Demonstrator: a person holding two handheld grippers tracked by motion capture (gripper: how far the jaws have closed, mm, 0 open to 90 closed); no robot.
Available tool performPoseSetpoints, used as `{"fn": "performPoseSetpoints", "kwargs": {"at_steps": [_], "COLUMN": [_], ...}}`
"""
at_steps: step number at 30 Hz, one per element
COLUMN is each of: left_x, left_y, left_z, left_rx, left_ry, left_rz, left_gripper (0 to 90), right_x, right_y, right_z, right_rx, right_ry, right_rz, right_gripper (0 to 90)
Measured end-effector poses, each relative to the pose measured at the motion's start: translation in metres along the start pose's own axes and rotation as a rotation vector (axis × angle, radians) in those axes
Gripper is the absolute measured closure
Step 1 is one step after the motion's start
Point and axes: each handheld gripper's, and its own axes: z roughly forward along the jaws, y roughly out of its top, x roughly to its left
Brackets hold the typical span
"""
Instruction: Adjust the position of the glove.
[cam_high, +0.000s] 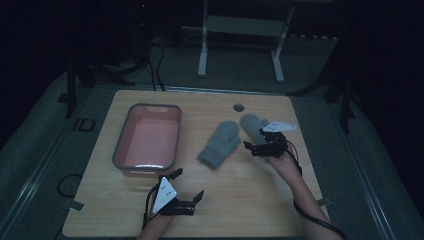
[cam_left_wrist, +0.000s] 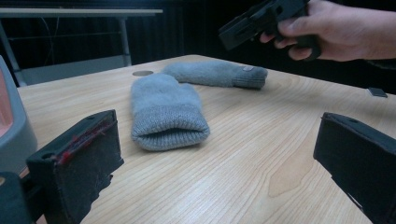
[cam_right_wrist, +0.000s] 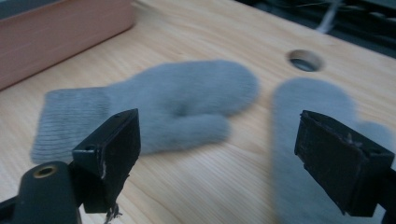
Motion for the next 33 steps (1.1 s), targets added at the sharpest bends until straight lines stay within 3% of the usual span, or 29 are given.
{"fn": "performPoseSetpoints", "kwargs": {"at_steps": [2, 11, 12, 22, 30, 33], "left_x": [0.000, 0.000, 0.000, 0.000, 0.000, 0.000], "left_y": [0.000, 0.000, 0.000, 0.000, 0.000, 0.000], "left_z": [0.000, 0.000, 0.000, 0.000, 0.000, 0.000], "left_rx": [0.000, 0.000, 0.000, 0.001, 0.000, 0.000], "left_ry": [0.000, -0.001, -0.002, -0.006, -0.009, -0.009], "left_rz": [0.001, 0.004, 0.004, -0.003, 0.003, 0.003], "left_gripper": [1.0, 1.0, 1.0, 1.0, 1.0, 1.0], "right_x": [0.007, 0.022, 0.021, 0.021, 0.021, 0.021], "right_y": [0.004, 0.014, 0.015, 0.017, 0.012, 0.010], "right_z": [0.013, 0.047, 0.056, 0.096, 0.114, 0.117], "right_rx": [0.007, 0.031, 0.037, 0.107, 0.162, 0.175], "right_ry": [0.037, 0.070, 0.093, 0.068, 0.067, 0.066], "right_rz": [-0.006, -0.040, -0.034, -0.055, -0.064, -0.039], "right_gripper": [14.3, 21.3, 24.1, 29.6, 31.1, 32.5]}}
